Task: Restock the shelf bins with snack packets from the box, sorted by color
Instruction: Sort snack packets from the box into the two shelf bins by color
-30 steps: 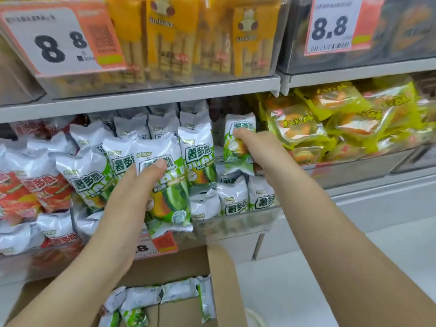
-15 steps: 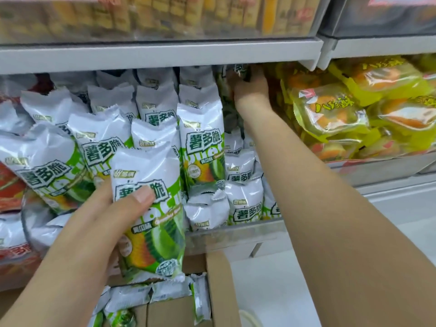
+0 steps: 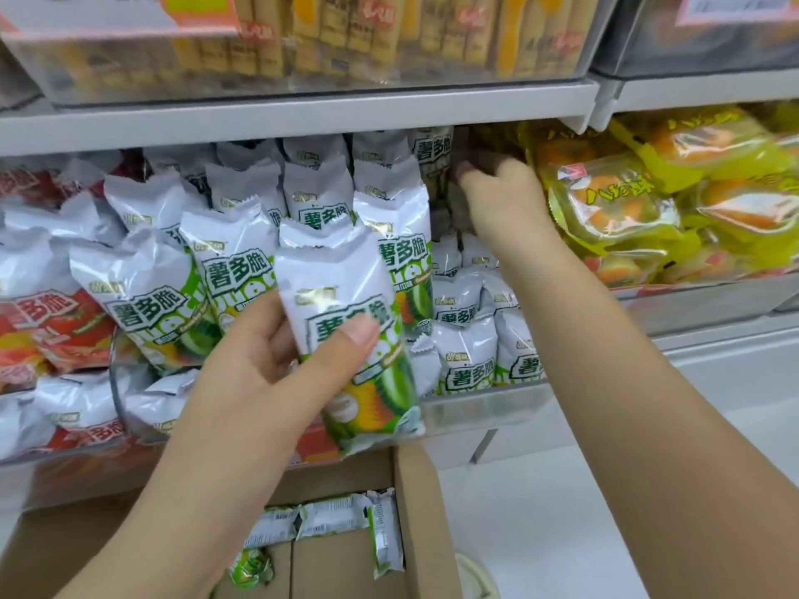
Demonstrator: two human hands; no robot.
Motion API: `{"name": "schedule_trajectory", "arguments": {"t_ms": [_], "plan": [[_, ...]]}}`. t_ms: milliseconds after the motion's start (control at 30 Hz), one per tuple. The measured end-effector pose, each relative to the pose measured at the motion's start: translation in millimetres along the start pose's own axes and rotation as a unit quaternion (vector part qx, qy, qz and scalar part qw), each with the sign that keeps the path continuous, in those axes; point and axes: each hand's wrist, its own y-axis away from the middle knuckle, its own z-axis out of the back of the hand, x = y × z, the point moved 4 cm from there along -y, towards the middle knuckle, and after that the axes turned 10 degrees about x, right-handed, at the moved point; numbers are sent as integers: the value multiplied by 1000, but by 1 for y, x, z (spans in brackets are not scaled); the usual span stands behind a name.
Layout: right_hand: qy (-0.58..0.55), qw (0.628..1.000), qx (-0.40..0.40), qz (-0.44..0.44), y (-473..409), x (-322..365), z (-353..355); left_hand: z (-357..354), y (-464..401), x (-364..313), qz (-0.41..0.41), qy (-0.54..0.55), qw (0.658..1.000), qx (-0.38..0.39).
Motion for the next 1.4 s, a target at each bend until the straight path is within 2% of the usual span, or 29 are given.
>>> {"name": "schedule_trajectory", "arguments": {"t_ms": [67, 100, 200, 233, 267, 367, 400, 467, 500, 533, 567, 600, 633, 700, 800, 933, 1100, 1200, 1400], "plan": [[-88, 995, -33, 46, 49, 5, 16, -16, -3, -8, -10, 13, 1000, -6], [-117, 991, -13, 63, 75, 9, 22, -23, -7, -10, -8, 29, 999, -26], [-76, 981, 161, 83, 133, 18, 27, -40, -27, -12, 5, 44, 996, -80], [-35, 975, 203, 82, 145, 19, 27, -45, -33, -13, 7, 36, 996, -86], [16, 974, 210, 85, 151, 17, 27, -49, -37, -14, 16, 25, 996, -79], [134, 985, 84, 63, 150, 13, 33, -65, -46, -15, 59, -3, 998, 27], [133, 988, 58, 49, 145, 13, 35, -66, -45, -17, 56, -33, 997, 52], [87, 994, 59, 14, 129, 7, 34, -53, -38, -18, -1, -179, 983, 36], [58, 996, 65, -5, 119, 3, 33, -43, -33, -21, -61, -306, 950, 1], [22, 997, 70, -22, 110, -1, 31, -35, -27, -23, -123, -428, 895, -33], [-20, 997, 68, -39, 100, -3, 28, -28, -25, -19, -162, -516, 840, -51], [-58, 995, 64, -57, 91, -3, 25, -22, -26, -9, -169, -570, 803, -48], [-86, 992, 64, -72, 82, -2, 21, -17, -29, 4, -162, -603, 780, -38], [-99, 988, 63, -103, 62, 2, 14, -9, -33, 24, -152, -634, 758, -26], [-70, 989, 48, -124, 32, 6, 5, -5, -35, 32, -186, -640, 745, -42], [40, 989, -55, -133, 4, 1, -2, -7, -35, 33, -223, -635, 736, -70], [81, 985, -136, -63, -5, 10, -16, -5, -35, 35, -232, -632, 736, -72], [55, 987, -134, -69, -14, 8, -17, -4, -36, 36, -238, -631, 735, -71], [139, 981, -134, -17, 0, 4, -13, -5, -35, 36, -240, -636, 729, -79]]}}
